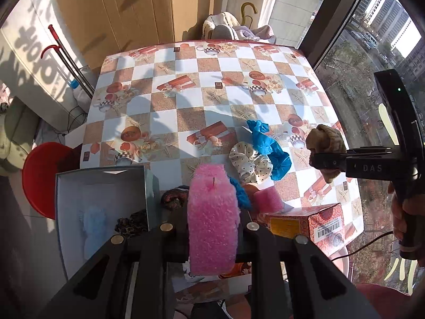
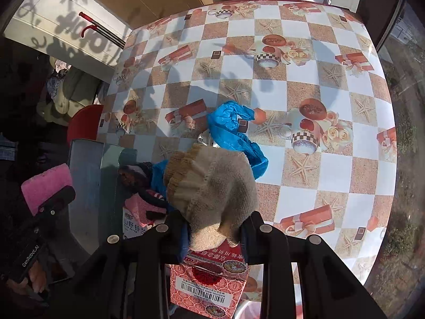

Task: Organize soft objects
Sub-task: 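Carry the pink sponge and beige sock over the white box with both tools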

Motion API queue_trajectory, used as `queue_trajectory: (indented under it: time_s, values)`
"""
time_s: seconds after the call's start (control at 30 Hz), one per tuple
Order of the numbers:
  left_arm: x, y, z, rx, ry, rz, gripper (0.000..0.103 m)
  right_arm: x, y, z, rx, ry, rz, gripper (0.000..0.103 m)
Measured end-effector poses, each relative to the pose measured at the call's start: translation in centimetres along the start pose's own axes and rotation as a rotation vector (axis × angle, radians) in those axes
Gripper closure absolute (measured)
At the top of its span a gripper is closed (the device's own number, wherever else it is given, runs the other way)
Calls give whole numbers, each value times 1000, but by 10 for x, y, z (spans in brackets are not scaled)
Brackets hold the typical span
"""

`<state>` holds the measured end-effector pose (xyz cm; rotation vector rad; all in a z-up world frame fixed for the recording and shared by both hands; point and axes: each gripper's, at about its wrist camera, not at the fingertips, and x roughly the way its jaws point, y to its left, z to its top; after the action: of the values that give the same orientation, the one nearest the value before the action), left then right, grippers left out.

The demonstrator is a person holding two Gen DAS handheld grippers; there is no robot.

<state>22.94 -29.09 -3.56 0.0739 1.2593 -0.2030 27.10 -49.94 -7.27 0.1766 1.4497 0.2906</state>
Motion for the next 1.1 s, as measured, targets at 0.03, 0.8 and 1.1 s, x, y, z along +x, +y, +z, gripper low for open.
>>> queue_trajectory:
  time_s: [0.03, 0.8, 1.1]
  values:
    - [-5, 5, -5, -9, -10, 7, 81, -4, 10, -1, -17, -8, 5, 72]
    - [-72, 138, -136, -252, -76, 109, 81, 48, 278, -72, -393, 51, 144, 72]
    - [-79, 170, -160, -351, -87, 158, 81, 72, 323, -81, -492, 92, 139, 72]
